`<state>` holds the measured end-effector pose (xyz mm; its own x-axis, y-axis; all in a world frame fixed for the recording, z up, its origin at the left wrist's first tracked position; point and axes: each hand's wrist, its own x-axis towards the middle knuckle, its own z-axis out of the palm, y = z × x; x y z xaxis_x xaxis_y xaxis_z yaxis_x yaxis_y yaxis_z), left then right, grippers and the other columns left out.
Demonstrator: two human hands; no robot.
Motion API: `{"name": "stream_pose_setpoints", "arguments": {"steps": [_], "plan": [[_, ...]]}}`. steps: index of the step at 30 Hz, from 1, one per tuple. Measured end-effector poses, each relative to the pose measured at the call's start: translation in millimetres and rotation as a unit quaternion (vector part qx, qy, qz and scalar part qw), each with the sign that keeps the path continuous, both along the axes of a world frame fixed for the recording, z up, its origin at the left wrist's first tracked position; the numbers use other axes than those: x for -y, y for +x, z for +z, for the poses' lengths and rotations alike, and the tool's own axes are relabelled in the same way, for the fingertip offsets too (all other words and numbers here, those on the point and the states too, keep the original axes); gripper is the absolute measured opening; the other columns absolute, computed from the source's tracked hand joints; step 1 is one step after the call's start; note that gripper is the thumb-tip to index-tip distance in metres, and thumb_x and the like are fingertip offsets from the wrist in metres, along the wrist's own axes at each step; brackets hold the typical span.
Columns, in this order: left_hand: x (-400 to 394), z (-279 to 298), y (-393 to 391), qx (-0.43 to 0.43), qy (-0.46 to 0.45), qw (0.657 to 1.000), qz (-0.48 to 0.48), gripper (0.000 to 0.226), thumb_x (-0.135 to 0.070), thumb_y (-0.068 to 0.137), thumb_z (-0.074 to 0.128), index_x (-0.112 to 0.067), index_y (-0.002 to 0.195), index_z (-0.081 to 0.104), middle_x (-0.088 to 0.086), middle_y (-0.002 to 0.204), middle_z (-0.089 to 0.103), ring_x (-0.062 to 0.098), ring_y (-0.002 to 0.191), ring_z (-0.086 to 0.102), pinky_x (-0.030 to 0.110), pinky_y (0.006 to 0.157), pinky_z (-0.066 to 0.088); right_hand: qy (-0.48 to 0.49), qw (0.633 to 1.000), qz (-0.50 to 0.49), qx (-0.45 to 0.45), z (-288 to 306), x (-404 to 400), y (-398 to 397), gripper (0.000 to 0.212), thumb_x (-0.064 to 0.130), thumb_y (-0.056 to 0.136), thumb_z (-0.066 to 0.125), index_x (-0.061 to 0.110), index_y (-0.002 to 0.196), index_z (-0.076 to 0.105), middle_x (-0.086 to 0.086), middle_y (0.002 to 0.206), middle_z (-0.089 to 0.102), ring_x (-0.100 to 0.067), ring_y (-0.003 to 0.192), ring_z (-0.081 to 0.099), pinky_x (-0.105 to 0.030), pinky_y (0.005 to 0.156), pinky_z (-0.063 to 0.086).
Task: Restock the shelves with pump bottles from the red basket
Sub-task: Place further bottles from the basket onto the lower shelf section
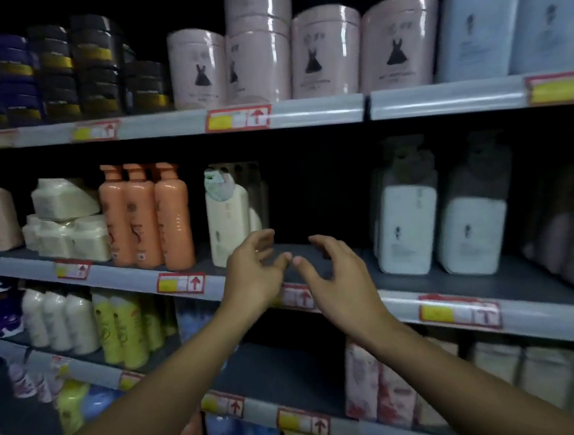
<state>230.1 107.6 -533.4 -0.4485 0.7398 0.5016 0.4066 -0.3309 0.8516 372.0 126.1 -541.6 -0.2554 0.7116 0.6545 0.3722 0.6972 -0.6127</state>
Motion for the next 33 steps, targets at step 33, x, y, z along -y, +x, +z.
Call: {"name": "stream_pose_setpoints", "arguments": {"steps": [33], "plan": [[140, -395, 307, -0.299, -0.446, 0.738, -0.409, 0.045, -0.029, 0.087, 0.071, -0.028, 0.129, 0.056, -0.008, 0.132, 0.058, 0.009, 0.115, 0.057, 0.018, 0.089, 0.041, -0.393, 0.728, -0.109, 0.552, -422, 122, 379, 0.032, 0.041, 0.081, 0.073, 0.021, 0.104, 0.065, -0.003, 0.105, 0.072, -0.025, 0.097, 0.070, -0.033, 0.078, 0.053]]}}
